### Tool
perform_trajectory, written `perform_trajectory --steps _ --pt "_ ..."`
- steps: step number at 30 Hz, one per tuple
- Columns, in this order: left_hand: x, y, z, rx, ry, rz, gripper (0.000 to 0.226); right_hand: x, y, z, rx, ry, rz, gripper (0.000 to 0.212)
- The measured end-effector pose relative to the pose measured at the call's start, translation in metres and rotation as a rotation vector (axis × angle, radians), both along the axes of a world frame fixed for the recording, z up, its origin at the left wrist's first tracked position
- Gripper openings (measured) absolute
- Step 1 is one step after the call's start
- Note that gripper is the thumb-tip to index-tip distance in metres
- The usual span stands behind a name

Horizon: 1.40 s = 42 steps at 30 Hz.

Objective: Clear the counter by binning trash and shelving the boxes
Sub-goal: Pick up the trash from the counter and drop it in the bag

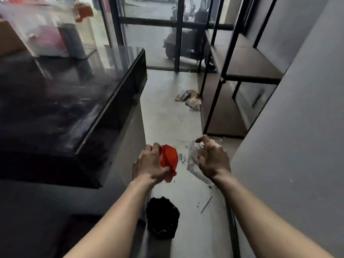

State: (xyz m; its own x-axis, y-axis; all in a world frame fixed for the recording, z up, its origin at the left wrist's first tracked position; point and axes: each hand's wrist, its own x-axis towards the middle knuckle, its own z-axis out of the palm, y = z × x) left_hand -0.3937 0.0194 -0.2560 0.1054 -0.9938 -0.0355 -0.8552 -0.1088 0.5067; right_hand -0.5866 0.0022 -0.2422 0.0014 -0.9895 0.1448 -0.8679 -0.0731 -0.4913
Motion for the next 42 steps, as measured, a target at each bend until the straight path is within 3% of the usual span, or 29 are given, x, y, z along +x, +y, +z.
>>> perform_trajectory --steps 12,20,26,31,38,42 --pt "0.005 -0.028 -0.245 0.341 -0.011 0.081 0.062 0.019 -0.049 -0.241 0.278 -0.047 -0.046 0.046" --pt "-0.013 -0.019 -0.411 0.503 -0.108 0.184 0.062 0.012 -0.043 -0.405 0.409 -0.12 -0.067 0.048" --pt "-0.021 -0.028 -0.515 0.613 -0.139 0.21 0.067 -0.004 -0.029 -0.49 0.51 -0.1 -0.041 0.049" --pt "-0.013 -0.031 -0.541 0.666 -0.155 0.243 0.085 0.006 -0.024 -0.515 0.575 -0.084 0.011 0.053" --pt "0.01 -0.018 -0.518 0.65 -0.127 0.298 0.07 0.056 -0.036 -0.51 0.584 -0.179 0.046 0.051" --pt "0.022 -0.018 -0.515 0.644 -0.086 0.303 0.067 0.078 -0.035 -0.524 0.782 -0.114 0.146 0.057"
